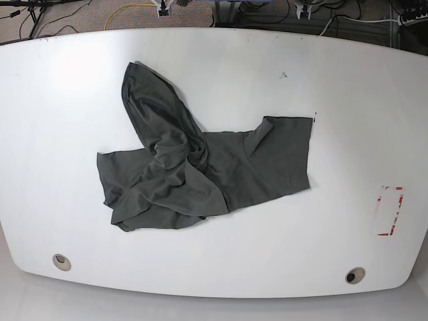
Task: Fold the T-shirt properly
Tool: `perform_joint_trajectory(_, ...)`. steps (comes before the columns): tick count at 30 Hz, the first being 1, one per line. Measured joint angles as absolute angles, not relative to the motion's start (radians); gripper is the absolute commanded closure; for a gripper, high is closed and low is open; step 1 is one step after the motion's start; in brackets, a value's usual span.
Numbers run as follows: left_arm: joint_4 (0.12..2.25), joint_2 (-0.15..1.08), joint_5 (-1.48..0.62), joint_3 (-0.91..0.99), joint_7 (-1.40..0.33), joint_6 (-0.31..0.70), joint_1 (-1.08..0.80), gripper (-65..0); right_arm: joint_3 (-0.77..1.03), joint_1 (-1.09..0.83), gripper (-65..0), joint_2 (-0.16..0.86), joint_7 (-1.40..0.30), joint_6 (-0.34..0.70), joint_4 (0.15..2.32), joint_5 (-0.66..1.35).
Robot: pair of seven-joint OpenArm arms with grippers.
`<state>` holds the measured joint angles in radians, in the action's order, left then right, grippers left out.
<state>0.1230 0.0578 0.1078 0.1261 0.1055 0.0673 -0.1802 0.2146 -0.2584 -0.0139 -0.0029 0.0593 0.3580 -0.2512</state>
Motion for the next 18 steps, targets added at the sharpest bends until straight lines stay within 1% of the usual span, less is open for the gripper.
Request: perform_joint_trajectory(18,0.150,0.058,0.108,0.126,0.101,0.067,-0.189,-36.0,0.217,-0.254,-11.1,-0.011,0.000,0.059,0.357,-0.252)
